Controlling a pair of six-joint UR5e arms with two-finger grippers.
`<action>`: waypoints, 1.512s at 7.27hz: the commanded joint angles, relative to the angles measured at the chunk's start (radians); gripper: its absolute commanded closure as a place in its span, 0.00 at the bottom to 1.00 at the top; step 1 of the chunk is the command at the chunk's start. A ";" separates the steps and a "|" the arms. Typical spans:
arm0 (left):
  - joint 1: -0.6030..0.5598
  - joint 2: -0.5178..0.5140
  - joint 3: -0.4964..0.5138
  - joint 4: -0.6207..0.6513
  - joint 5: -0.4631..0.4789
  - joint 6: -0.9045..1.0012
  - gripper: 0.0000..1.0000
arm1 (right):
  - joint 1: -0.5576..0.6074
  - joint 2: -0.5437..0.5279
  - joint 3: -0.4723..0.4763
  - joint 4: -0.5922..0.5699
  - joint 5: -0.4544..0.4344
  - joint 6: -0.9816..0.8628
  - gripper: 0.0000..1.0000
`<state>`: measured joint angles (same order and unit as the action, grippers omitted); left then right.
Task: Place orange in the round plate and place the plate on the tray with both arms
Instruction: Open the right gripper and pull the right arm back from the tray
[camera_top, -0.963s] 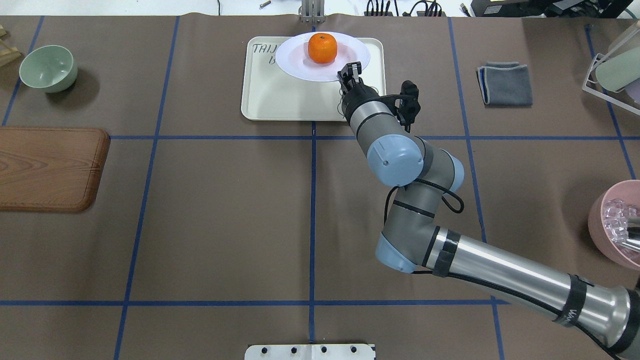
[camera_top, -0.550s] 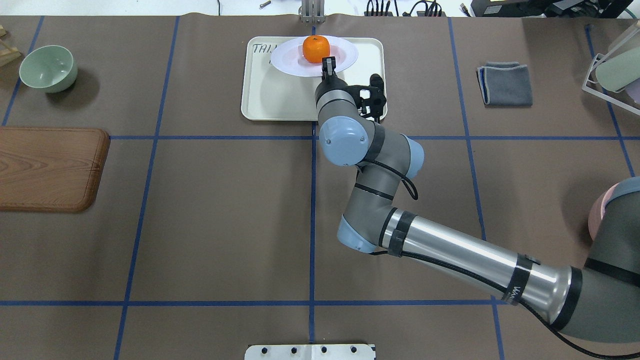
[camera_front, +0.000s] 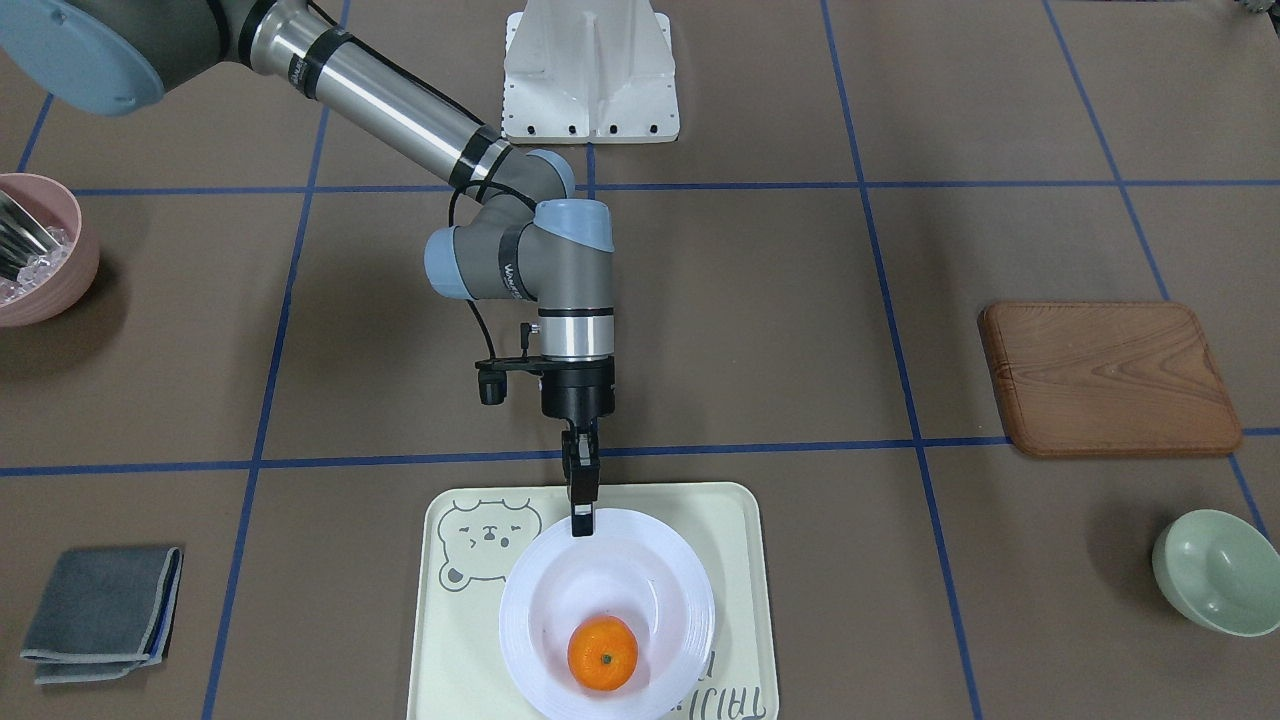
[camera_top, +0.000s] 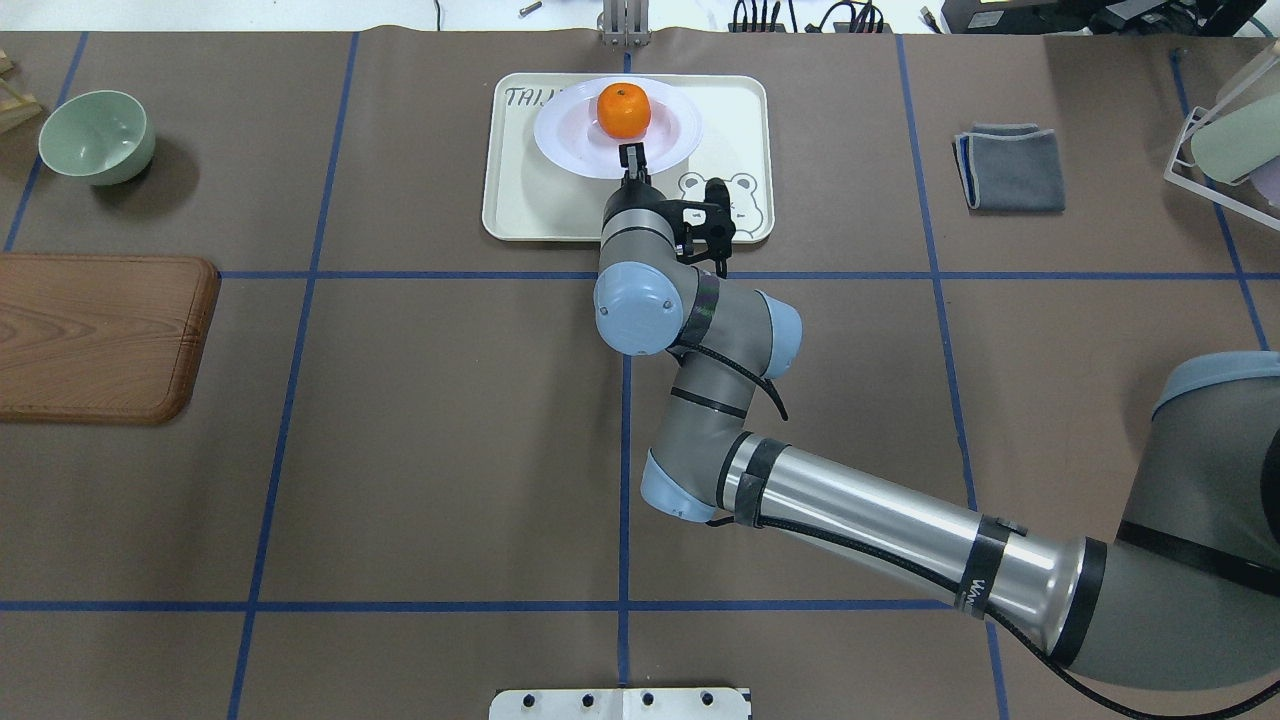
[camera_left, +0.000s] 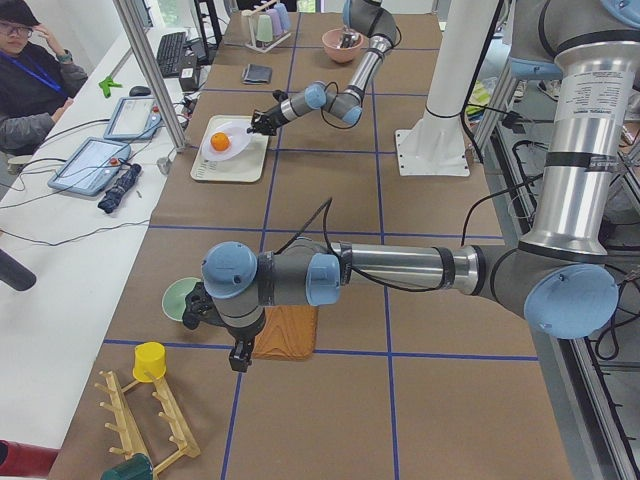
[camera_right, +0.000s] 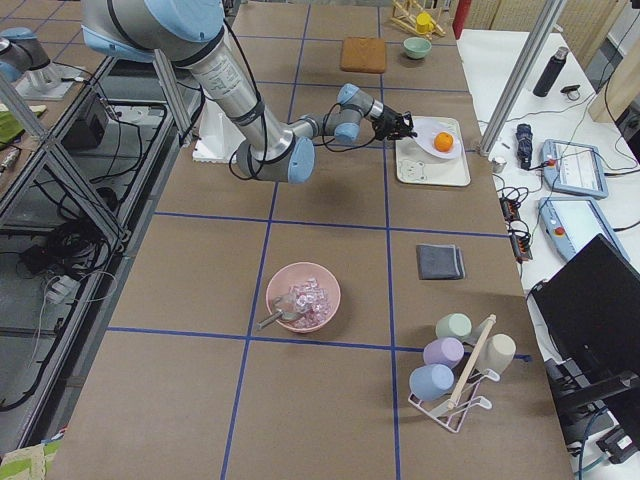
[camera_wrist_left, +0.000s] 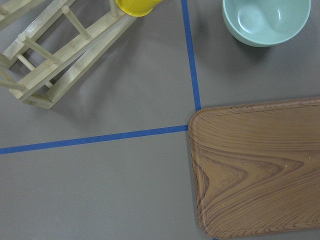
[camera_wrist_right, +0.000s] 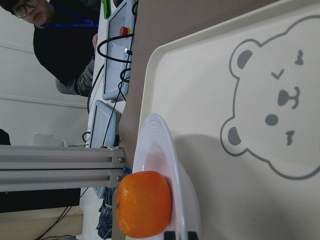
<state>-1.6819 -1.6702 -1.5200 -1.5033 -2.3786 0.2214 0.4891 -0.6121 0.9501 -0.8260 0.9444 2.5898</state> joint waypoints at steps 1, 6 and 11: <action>0.002 0.000 0.001 0.000 -0.001 -0.001 0.01 | -0.007 -0.064 0.144 -0.004 0.110 -0.253 0.00; 0.002 0.001 0.000 0.000 -0.001 0.001 0.01 | 0.103 -0.282 0.586 -0.460 0.535 -0.953 0.00; 0.004 0.048 -0.083 0.002 0.001 -0.005 0.01 | 0.559 -0.607 0.806 -0.695 1.031 -1.908 0.00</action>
<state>-1.6787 -1.6571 -1.5554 -1.5011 -2.3775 0.2186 0.9199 -1.1385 1.7059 -1.4453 1.8762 0.9336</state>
